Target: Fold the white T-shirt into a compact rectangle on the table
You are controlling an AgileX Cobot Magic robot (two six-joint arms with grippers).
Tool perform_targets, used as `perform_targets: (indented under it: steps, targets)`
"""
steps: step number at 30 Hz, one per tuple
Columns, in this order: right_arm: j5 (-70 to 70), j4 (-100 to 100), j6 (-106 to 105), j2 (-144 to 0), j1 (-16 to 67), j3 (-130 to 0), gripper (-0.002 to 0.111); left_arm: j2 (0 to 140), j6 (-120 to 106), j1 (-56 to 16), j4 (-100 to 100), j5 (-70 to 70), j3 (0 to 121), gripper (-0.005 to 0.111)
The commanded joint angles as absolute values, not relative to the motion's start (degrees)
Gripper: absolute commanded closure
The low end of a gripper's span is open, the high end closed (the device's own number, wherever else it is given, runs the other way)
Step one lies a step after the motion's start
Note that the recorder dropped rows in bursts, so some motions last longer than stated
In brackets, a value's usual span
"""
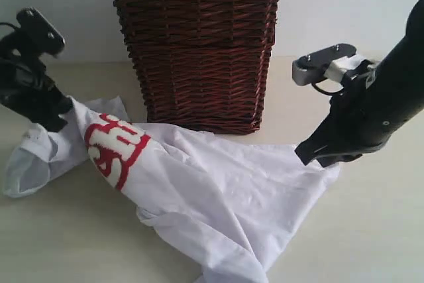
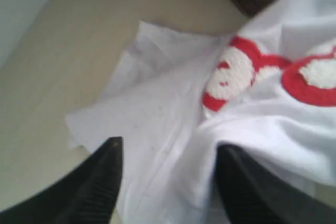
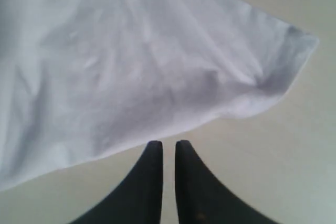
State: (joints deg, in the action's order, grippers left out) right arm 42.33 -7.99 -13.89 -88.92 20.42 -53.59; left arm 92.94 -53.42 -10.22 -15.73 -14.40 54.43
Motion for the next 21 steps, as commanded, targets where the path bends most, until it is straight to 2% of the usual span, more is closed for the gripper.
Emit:
perform_targets:
  steps: [1,5,11,16,18,21]
  targets:
    - [37.85,-4.98,-9.48,-95.09,20.68,-53.54,0.097,84.79,-45.94,-10.21,-17.42,-13.86,54.64,0.032]
    - [34.82,-4.98,-5.8,-101.43,20.68,-53.54,0.095,79.9,-41.48,-10.46,-19.79,-18.46,54.64,0.04]
    - [34.25,-4.98,-5.8,-108.01,20.68,-53.54,0.064,76.63,-41.72,-10.61,-26.22,-27.6,54.64,0.043]
    - [34.84,-5.09,-5.8,-110.05,20.68,-55.79,0.067,78.75,-56.42,-16.02,-31.89,-45.41,53.43,0.043]
    - [37.91,-6.16,-5.8,-109.16,20.68,-57.95,0.067,79.14,-62.64,-20.48,-30.28,-46.38,50.6,0.043]
    - [43.83,-7.2,-6.64,-106.42,20.68,-61.25,0.067,79.26,-67.71,-26.62,-23.98,-40.59,44.83,0.043]
